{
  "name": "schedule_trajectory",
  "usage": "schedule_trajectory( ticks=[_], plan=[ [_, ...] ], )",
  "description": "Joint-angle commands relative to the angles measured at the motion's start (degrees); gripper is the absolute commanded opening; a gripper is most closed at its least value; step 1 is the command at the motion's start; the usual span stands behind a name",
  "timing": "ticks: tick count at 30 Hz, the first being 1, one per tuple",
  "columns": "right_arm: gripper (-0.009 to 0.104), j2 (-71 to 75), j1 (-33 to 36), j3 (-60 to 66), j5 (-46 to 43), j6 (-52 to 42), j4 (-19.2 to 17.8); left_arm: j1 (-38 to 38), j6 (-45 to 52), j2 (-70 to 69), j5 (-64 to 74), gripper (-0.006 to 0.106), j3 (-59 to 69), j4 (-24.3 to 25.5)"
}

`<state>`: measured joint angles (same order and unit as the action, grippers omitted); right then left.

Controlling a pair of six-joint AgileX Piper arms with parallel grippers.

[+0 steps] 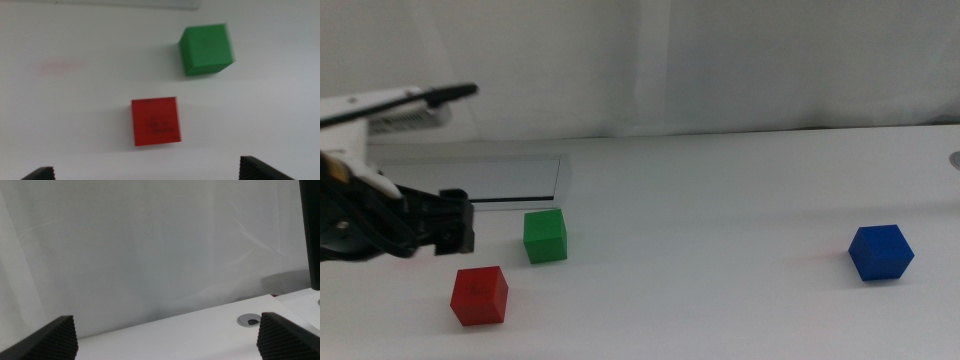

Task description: Stack red cubes first, then green, then blue cubes in a specific spot.

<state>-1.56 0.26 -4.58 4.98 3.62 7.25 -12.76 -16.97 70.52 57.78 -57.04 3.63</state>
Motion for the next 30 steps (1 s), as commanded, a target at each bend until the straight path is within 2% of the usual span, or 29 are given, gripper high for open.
schedule_trajectory(
  ticks=[1,7,30],
  plan=[
    [0.098,0.22,0.23,0.19,-0.61,-0.37,0.03,-2.33,-5.24,3.24,0.32,0.092,-0.35,3.61],
    [0.098,0.22,0.23,0.19,-0.61,-0.37,0.03,-5.60,-9.19,9.80,-4.28,0.092,-0.35,3.48],
    [0.098,0.22,0.23,0.19,-0.61,-0.37,0.44,-5.50,-10.09,27.60,-10.71,0.092,-0.35,3.49]
  ],
)
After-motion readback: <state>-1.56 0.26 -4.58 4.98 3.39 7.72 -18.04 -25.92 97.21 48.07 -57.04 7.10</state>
